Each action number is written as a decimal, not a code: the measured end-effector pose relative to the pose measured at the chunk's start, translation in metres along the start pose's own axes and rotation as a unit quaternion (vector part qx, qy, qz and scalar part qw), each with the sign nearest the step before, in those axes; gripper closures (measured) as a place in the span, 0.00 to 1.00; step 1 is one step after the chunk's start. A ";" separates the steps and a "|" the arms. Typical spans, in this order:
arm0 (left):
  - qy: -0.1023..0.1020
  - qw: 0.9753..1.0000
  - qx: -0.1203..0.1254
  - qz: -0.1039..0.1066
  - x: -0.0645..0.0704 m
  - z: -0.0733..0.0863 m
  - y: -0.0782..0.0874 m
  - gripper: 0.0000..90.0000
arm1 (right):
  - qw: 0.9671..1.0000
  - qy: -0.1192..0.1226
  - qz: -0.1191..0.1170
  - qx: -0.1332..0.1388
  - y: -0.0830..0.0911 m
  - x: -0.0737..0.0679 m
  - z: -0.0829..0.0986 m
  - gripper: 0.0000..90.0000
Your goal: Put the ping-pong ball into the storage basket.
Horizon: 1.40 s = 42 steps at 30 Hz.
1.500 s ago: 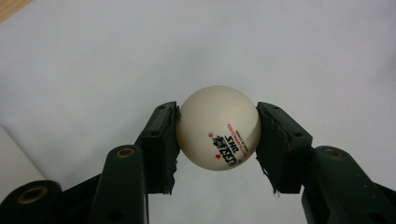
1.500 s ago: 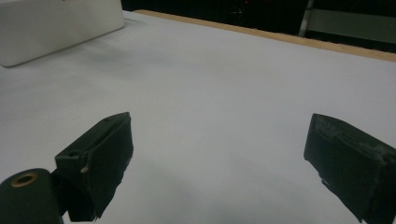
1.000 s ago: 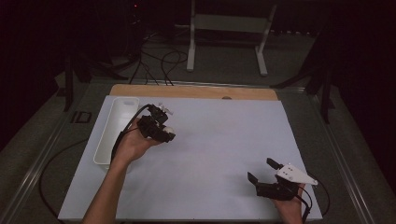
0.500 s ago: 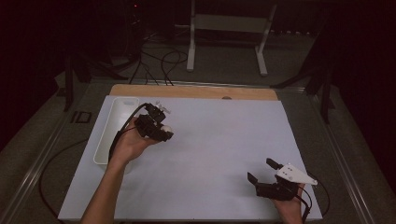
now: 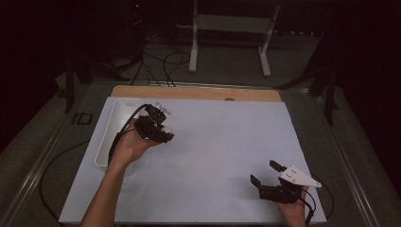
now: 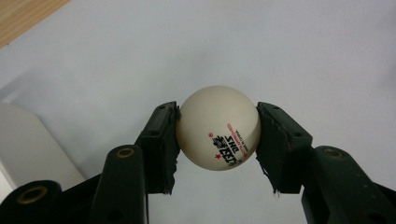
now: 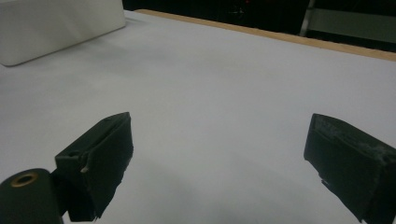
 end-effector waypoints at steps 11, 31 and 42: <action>0.001 1.000 0.000 -0.001 -0.002 0.001 0.002 0.57 | 1.000 0.001 -0.001 -0.001 -0.001 0.000 0.000 0.08; 0.009 1.000 0.002 -0.007 -0.007 0.004 0.007 0.57 | 1.000 0.000 0.000 -0.002 -0.001 0.001 0.001 0.08; 0.013 1.000 0.000 -0.012 -0.011 0.007 0.009 0.57 | 1.000 0.000 0.001 -0.002 -0.001 0.000 0.001 0.08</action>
Point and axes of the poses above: each handheld gripper's, and its own axes: y roughly backward along the jaws, z roughly out of its underside, x roughly to its right, the point moved 10 cm from there along -y, roughly forward along the jaws, and after that the axes turned 11 degrees about -y, right-handed, at the moved point
